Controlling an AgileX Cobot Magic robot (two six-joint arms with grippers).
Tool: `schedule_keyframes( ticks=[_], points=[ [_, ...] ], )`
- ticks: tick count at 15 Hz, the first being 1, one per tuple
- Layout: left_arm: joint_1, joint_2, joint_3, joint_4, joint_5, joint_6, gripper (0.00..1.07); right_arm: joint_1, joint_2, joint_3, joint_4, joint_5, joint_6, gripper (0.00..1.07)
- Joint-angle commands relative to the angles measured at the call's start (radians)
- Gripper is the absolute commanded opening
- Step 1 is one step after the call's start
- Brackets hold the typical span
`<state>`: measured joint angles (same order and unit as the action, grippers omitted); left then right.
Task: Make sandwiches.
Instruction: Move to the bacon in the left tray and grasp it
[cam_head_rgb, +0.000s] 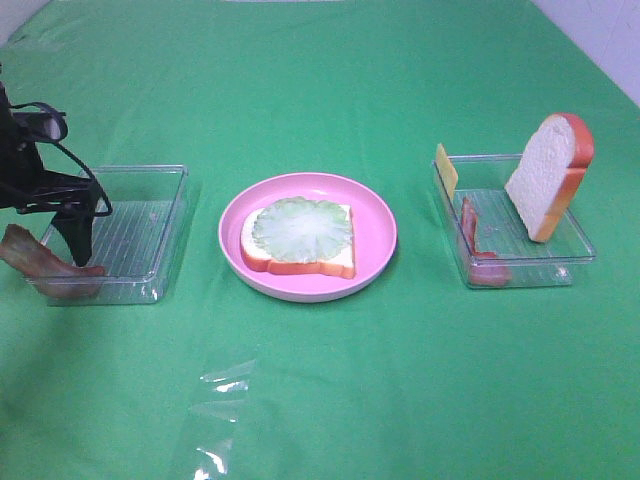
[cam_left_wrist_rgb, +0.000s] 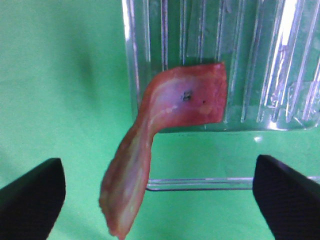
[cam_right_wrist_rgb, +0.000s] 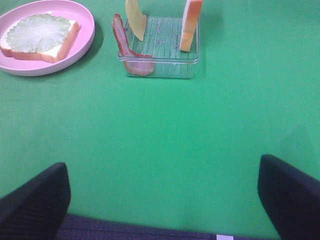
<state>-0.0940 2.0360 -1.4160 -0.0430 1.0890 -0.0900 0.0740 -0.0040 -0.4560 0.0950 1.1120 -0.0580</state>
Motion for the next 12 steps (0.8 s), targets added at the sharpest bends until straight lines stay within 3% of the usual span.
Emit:
schedule_keyframes(
  ticks=[1,2,8,12],
  points=[
    [-0.005,0.004,0.008,-0.006,-0.024,-0.002,0.75,-0.001,-0.025,0.003,-0.002,-0.011,0.006,0.98],
    [-0.005,0.004,0.008,-0.006,-0.025,-0.002,0.70,-0.001,-0.025,0.003,-0.002,-0.011,0.006,0.98],
    [-0.005,0.004,0.008,-0.006,-0.020,-0.005,0.67,-0.001,-0.025,0.003,-0.002,-0.011,0.006,0.98],
    [-0.005,0.004,0.008,-0.006,-0.021,-0.005,0.36,-0.001,-0.025,0.003,-0.002,-0.011,0.006,0.98]
  ],
)
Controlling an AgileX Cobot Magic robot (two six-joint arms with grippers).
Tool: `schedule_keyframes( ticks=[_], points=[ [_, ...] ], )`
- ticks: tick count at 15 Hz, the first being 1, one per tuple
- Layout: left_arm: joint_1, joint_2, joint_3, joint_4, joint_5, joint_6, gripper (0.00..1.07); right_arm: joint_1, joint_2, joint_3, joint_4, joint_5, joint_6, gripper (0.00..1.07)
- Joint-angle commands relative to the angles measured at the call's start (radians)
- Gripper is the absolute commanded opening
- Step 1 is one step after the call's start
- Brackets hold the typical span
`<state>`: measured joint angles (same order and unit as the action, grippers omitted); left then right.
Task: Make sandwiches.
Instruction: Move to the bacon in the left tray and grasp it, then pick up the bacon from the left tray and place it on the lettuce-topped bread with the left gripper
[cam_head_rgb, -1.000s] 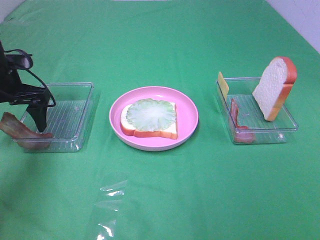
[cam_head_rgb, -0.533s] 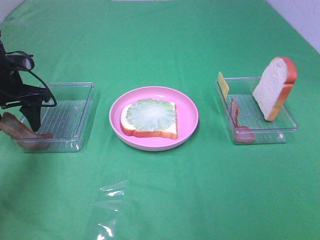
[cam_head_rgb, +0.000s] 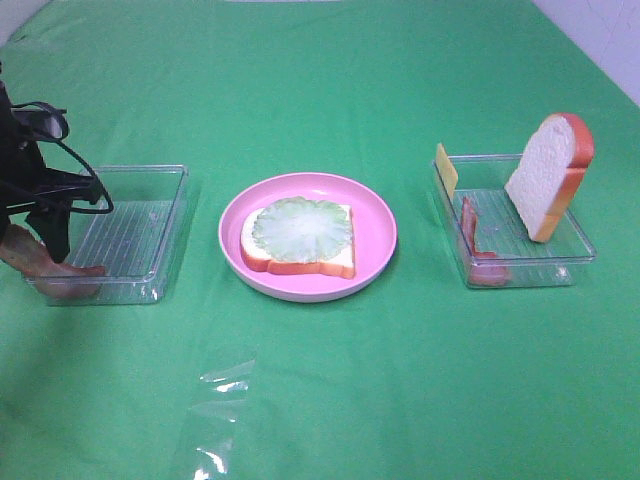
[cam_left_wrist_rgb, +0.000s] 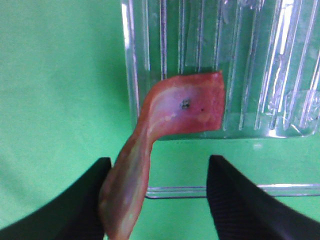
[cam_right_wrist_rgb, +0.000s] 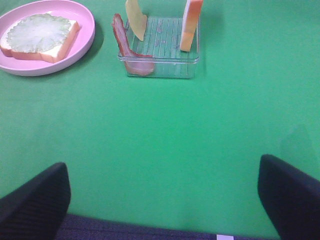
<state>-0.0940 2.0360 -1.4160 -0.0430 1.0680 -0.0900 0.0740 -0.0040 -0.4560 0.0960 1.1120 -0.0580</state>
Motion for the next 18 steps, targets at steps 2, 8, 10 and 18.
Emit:
schedule_keyframes(
  ticks=[2,8,10,18],
  points=[
    [-0.005,0.004,0.008,-0.006,0.000,-0.005,0.21,-0.001,-0.025,0.003,-0.003,-0.011,0.006,0.98],
    [-0.005,0.004,0.008,-0.006,0.001,-0.005,0.00,-0.001,-0.025,0.003,-0.003,-0.011,0.006,0.98],
    [-0.005,0.000,0.008,-0.006,0.006,-0.005,0.00,-0.001,-0.025,0.003,-0.003,-0.011,0.006,0.98],
    [-0.005,-0.219,0.001,-0.047,0.086,0.006,0.00,-0.001,-0.025,0.003,-0.003,-0.011,0.006,0.98]
  ],
)
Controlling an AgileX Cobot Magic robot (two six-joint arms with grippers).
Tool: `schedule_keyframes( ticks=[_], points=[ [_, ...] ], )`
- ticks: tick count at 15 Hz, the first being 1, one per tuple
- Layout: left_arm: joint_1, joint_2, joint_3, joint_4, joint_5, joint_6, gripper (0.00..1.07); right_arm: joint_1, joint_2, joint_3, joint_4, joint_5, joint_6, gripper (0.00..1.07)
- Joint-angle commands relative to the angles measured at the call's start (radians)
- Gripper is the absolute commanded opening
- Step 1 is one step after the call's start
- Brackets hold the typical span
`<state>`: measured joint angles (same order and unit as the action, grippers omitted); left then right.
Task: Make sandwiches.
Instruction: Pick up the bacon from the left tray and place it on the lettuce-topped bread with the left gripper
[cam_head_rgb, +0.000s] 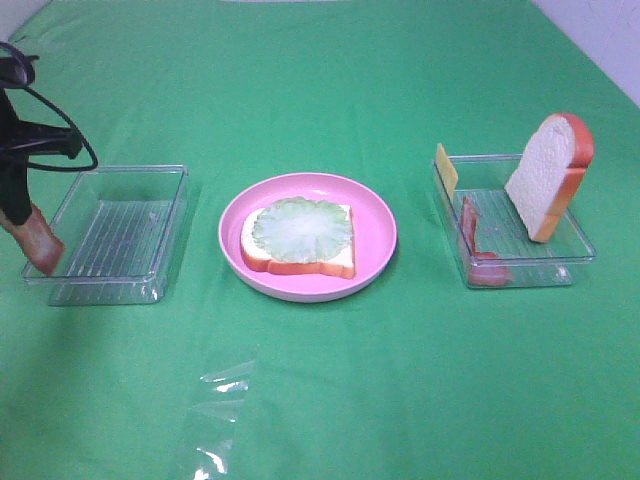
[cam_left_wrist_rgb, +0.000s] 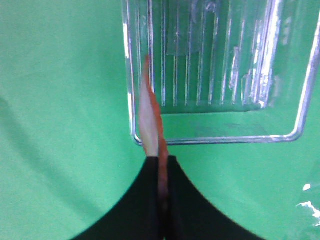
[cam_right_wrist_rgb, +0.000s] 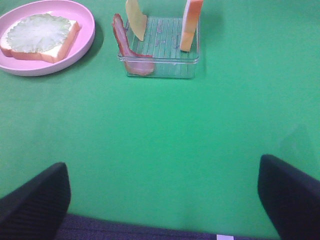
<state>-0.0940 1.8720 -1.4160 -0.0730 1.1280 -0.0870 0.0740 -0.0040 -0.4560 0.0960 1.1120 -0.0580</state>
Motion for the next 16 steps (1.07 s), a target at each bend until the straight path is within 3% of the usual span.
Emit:
schedule_keyframes(
  ticks=[1,5,8,11,13,16],
  points=[
    [-0.005,-0.073,0.001,-0.017,0.028,0.003,0.00,-0.001,-0.025,0.003,-0.003,-0.011,0.006,0.98],
    [-0.005,-0.205,-0.052,-0.080,0.059,0.014,0.00,-0.001,-0.025,0.003,-0.003,-0.011,0.006,0.98],
    [-0.005,-0.188,-0.152,-0.312,0.090,0.148,0.00,-0.001,-0.025,0.003,-0.003,-0.011,0.006,0.98],
    [-0.020,-0.112,-0.218,-0.534,0.096,0.244,0.00,-0.001,-0.025,0.003,-0.003,-0.011,0.006,0.98],
    [-0.049,-0.055,-0.243,-0.607,0.102,0.288,0.00,-0.001,-0.025,0.003,-0.003,-0.011,0.006,0.98],
    [-0.158,0.140,-0.336,-0.746,0.101,0.344,0.00,-0.001,-0.025,0.003,-0.003,-0.011,0.006,0.98]
  ],
)
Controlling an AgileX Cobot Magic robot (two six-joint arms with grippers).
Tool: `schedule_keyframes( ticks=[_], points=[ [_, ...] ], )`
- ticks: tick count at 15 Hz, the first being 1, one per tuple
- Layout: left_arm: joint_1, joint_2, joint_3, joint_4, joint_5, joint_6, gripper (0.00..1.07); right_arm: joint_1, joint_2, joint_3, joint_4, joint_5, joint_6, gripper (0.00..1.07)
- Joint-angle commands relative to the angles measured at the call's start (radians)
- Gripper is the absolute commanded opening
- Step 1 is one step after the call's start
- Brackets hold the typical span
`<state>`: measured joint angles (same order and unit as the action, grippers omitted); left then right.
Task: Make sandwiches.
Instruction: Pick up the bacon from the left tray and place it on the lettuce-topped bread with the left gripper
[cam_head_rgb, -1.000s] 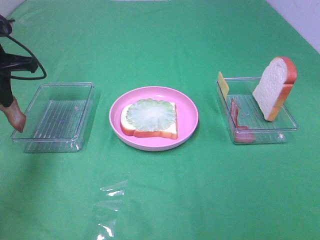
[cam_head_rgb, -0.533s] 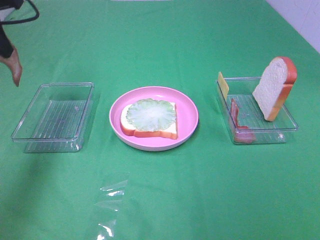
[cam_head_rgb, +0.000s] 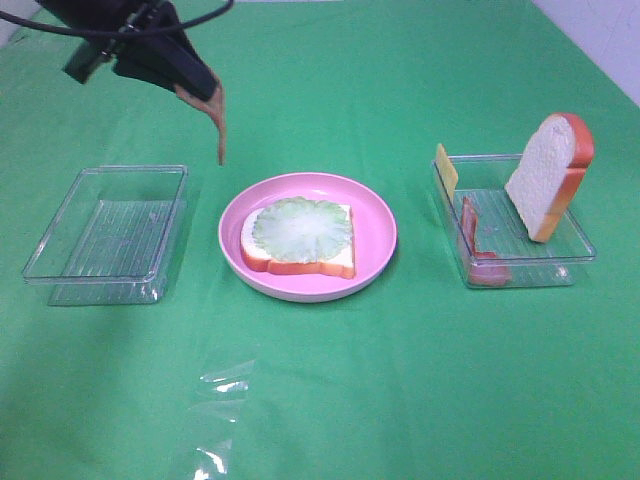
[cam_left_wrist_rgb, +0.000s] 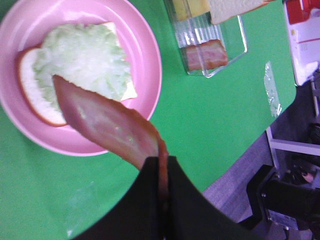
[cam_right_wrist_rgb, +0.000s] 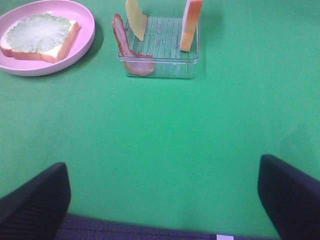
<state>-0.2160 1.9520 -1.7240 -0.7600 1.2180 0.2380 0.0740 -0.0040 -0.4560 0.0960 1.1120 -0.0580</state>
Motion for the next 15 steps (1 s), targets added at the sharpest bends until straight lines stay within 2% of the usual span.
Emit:
schedule_keyframes(
  ticks=[1,8,11,15],
  points=[
    [-0.063,0.108,-0.060,-0.078,0.011,0.019,0.00,-0.001,-0.025,0.003,-0.003,-0.011,0.006,0.98],
    [-0.209,0.368,-0.298,-0.117,0.035,0.002,0.00,-0.001,-0.025,0.003,-0.003,-0.011,0.006,0.98],
    [-0.214,0.401,-0.306,-0.107,0.040,-0.008,0.00,-0.001,-0.025,0.003,-0.003,-0.011,0.006,0.98],
    [-0.211,0.428,-0.306,0.001,0.042,-0.007,0.00,-0.001,-0.025,0.003,-0.003,-0.011,0.006,0.98]
  ],
)
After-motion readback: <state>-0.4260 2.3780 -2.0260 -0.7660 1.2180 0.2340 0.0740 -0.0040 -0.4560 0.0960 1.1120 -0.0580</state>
